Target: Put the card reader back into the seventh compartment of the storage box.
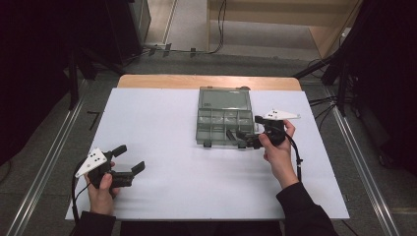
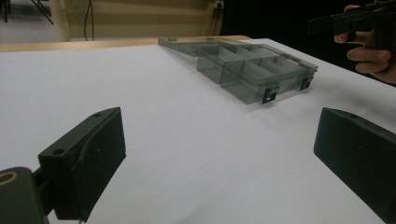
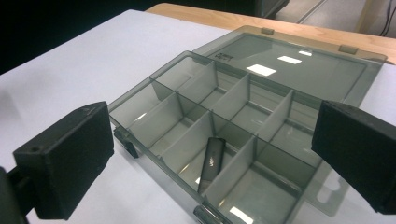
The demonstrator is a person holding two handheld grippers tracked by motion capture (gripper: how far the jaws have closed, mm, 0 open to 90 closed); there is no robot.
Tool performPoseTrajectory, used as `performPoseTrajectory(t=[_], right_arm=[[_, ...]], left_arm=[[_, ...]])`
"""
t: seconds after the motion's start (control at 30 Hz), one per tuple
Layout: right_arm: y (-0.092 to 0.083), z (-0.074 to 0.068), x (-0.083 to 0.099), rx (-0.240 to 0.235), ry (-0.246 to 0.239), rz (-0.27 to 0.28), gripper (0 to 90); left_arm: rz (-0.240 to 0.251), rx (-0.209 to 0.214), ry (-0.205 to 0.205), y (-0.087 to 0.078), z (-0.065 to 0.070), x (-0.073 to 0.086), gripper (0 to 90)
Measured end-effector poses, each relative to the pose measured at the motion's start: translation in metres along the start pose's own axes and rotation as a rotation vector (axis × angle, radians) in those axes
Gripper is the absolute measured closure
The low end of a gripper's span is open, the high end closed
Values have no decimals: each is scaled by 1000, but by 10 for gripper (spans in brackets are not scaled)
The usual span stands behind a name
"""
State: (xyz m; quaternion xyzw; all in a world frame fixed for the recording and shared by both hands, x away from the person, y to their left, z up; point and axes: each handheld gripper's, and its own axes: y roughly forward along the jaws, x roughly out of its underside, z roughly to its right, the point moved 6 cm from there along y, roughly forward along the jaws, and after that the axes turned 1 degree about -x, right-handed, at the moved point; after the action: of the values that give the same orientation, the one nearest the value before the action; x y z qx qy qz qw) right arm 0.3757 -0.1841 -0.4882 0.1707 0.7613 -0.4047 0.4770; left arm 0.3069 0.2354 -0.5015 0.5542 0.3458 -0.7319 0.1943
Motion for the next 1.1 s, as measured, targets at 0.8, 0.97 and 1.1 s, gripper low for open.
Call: performPoseTrajectory(t=[0.8, 0.97, 1.1], right_arm=[[-22, 10, 6, -3, -1, 35, 0], [-25, 12, 8, 4, -9, 34, 0], [-28, 14, 10, 8, -6, 37, 0]], left_arm=[[-10, 32, 1, 24, 15, -24, 15], [-6, 45, 11, 31, 19, -31, 16], [-10, 51, 12, 38, 21, -34, 15]])
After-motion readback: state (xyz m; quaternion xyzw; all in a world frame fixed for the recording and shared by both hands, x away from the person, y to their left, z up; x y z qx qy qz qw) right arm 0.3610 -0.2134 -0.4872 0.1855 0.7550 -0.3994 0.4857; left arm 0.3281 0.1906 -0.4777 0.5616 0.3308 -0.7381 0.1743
